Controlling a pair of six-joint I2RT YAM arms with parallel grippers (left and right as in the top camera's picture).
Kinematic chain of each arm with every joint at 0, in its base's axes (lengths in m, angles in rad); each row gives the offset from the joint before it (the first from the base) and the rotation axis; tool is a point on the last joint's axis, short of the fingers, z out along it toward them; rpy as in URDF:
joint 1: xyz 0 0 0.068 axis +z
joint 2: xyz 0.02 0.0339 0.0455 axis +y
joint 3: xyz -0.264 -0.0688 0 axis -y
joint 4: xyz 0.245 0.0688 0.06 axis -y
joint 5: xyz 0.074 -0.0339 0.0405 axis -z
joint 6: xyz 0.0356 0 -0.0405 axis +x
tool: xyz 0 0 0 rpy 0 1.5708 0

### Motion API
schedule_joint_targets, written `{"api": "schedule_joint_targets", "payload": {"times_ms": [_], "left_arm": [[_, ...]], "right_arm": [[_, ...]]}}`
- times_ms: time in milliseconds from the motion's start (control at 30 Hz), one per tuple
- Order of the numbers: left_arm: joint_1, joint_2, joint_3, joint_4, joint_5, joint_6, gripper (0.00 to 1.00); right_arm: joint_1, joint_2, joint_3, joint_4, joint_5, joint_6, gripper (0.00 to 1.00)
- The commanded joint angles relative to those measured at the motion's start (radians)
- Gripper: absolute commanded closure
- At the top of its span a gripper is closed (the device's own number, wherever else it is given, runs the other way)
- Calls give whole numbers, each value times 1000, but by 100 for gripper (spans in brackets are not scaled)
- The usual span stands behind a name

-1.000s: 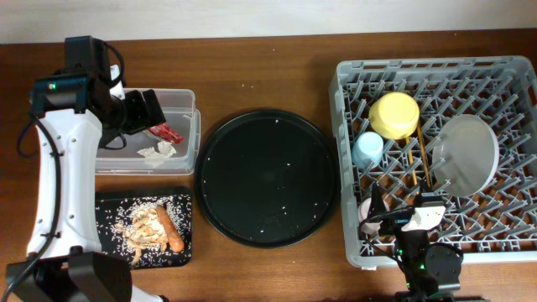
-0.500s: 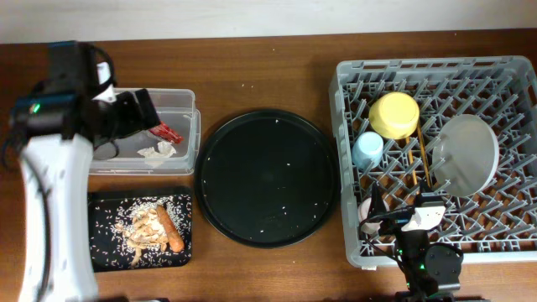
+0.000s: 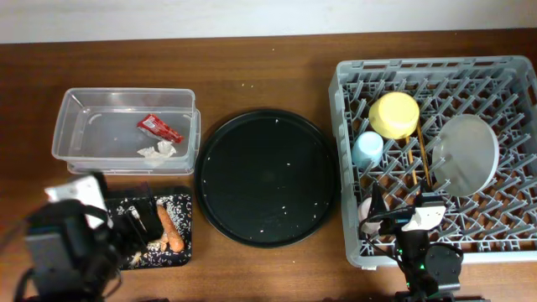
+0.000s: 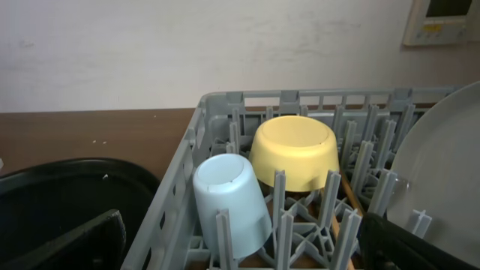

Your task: Sort waste into correct bins and load items into the dishwasher rack

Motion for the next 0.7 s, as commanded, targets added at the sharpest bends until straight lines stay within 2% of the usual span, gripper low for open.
{"api": "schedule_joint_targets", "payload": {"times_ms": [0, 100, 133, 300, 433, 667], "left_arm": [[-2, -92, -224, 113, -120, -9, 1], [-2, -169, -412, 349, -140, -10, 1], [-2, -214, -517, 560, -139, -10, 1], [-2, -282, -694, 832, -139, -10, 1], [-2, -294, -779, 1004, -139, -10, 1], [-2, -319, -875, 1091, -140, -10, 0]], "right_arm": [[9, -6, -5, -7, 12, 12, 1], [9, -6, -5, -7, 12, 12, 2], [9, -6, -5, -7, 12, 12, 2], [9, -6, -5, -7, 12, 12, 2], [9, -6, -5, -7, 12, 12, 2], [9, -6, -5, -7, 12, 12, 2]]}}
